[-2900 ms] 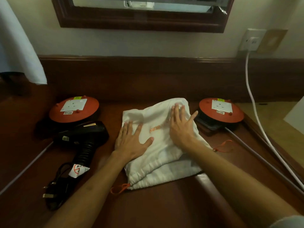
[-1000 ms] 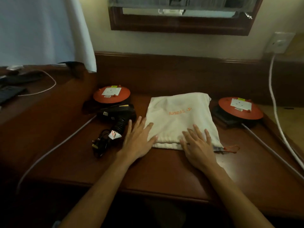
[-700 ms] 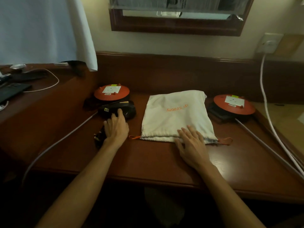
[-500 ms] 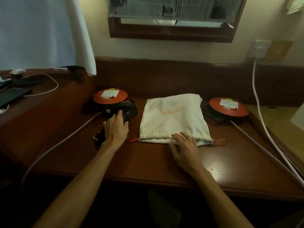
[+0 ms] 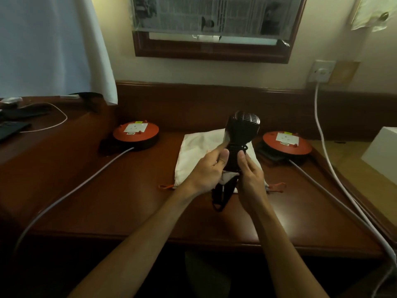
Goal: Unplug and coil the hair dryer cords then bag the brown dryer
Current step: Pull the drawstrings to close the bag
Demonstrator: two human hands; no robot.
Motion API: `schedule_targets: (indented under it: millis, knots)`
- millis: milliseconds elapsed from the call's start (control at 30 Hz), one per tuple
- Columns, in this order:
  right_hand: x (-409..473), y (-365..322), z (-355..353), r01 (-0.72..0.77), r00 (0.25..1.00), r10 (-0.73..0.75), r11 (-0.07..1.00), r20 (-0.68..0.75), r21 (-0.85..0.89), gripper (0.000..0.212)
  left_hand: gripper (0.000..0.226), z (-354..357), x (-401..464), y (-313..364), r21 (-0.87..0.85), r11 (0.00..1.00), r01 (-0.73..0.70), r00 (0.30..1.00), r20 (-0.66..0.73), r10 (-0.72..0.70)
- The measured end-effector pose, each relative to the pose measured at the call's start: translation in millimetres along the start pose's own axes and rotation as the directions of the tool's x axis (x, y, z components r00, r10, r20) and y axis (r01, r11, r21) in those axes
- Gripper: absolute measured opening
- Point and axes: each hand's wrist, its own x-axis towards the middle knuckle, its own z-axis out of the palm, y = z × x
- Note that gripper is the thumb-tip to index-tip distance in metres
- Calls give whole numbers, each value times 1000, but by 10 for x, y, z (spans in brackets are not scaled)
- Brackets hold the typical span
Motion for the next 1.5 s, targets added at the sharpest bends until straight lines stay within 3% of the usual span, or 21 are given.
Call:
schedule_targets:
  millis: [67, 167, 300, 467, 533, 667, 767, 900, 1033, 1167, 1267, 1400, 1500]
  knots:
    - [22, -78, -121, -21, 999, 22, 1000, -33, 21, 42, 47, 2, 54, -58, 110, 994, 5, 1000, 9, -6]
    - [11, -161, -292, -71, 996, 74, 995, -39, 76, 37, 53, -57, 67, -256, 328, 941, 83, 992, -121, -46]
    - [-23, -235, -477, -78, 996, 82, 989, -22, 126, 42, 36, -182, 77, -699, 710, 694, 118, 991, -43, -124]
    - [-95, -292, -596, -82, 995, 77, 993, 62, 84, 41, 19, -174, 196, -797, 822, 562, 90, 996, -76, -48]
    - [-126, -290, -626, -90, 991, 82, 994, 102, 69, 43, 18, -208, 295, -706, 795, 594, 122, 992, -119, -44]
    - [-154, -271, -688, -92, 971, 98, 995, 218, -34, 45, 22, -402, 582, -420, 603, 765, 225, 965, -248, -88]
    - [-150, -270, -682, -108, 944, 131, 990, 303, -93, 43, 10, -553, 726, -262, 518, 827, 220, 967, -225, -116]
    - [-116, -293, -548, -88, 941, 167, 960, 294, -265, 45, 10, -665, 825, -138, 510, 848, 145, 983, -170, -65]
    - [-19, -215, -377, 62, 928, 171, 807, 332, -588, 51, 21, -711, 867, -103, 510, 851, 125, 973, -233, -4]
    - [76, -23, -215, 139, 943, 175, 564, 283, -814, 58, 19, -751, 805, -93, 530, 845, 68, 959, -269, 92]
    - [73, 40, -83, 159, 935, 217, 454, 282, -877, 52, 18, -748, 762, -100, 555, 832, 26, 958, -251, 137]
    - [79, -64, -94, 220, 847, 423, 276, 324, -936, 85, 19, -801, 725, -99, 544, 839, -7, 950, -257, 175]
    - [83, -76, -142, 224, 839, 430, 287, 334, -931, 85, 19, -843, 692, -90, 549, 835, -48, 952, -227, 204]
